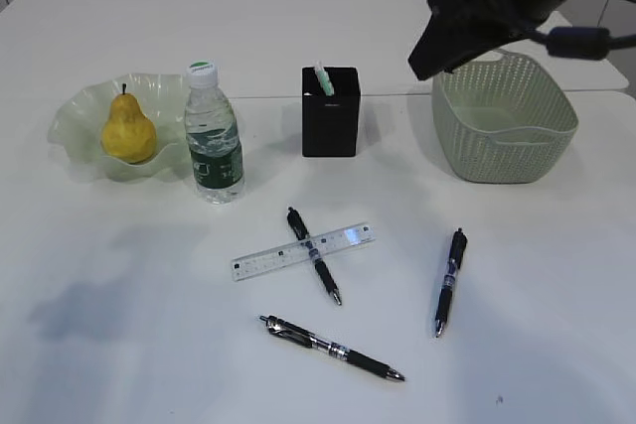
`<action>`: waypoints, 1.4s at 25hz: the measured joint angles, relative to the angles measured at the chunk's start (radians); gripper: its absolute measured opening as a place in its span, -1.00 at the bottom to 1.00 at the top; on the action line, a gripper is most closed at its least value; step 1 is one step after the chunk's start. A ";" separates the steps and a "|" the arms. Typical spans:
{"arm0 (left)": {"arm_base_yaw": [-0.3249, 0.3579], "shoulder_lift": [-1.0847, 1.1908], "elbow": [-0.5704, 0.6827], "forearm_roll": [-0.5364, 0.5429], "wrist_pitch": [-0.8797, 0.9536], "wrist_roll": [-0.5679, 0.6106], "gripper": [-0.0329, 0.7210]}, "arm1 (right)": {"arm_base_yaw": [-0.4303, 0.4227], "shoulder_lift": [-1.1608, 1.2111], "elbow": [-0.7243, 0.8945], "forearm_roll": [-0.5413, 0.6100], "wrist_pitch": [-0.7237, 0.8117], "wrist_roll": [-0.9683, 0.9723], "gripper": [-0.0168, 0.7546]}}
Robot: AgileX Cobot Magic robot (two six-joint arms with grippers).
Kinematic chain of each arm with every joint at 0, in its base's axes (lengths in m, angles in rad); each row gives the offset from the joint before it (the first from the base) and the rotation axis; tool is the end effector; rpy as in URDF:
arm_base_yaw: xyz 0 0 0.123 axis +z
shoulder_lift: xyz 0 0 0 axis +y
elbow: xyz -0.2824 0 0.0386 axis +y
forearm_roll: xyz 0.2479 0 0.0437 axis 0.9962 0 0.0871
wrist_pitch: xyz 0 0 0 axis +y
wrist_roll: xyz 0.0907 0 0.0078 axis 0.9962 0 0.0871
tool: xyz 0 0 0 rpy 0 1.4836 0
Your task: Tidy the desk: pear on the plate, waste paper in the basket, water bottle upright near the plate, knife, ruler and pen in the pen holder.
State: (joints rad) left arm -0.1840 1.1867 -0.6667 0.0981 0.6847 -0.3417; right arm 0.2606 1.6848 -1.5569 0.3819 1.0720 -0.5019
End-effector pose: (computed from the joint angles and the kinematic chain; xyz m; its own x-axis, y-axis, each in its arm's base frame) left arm 0.2042 -0.0323 0.2324 -0.8928 -0.1003 -0.4392 -0.0814 0.9948 -0.0618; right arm 0.3424 0.1222 0.3350 -0.6908 -0.4845 -0.5367 -0.6351 0.7613 0.1303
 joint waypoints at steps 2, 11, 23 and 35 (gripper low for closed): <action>0.000 0.000 0.000 0.000 0.000 0.000 0.37 | 0.053 0.000 0.014 -0.047 0.001 -0.054 -0.25; 0.000 0.000 0.000 0.000 0.000 0.004 0.36 | 0.203 0.100 0.016 -0.106 -0.029 -0.397 -0.25; 0.000 0.000 0.000 0.000 -0.059 0.018 0.36 | 0.210 0.258 -0.087 -0.101 -0.075 -0.723 -0.25; 0.000 0.000 0.000 0.002 -0.070 0.020 0.36 | 0.263 0.444 -0.215 -0.047 -0.070 -0.903 -0.11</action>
State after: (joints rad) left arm -0.1840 1.1867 -0.6667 0.0997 0.6151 -0.3216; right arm 0.5232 2.1290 -1.7714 0.3350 1.0018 -1.4045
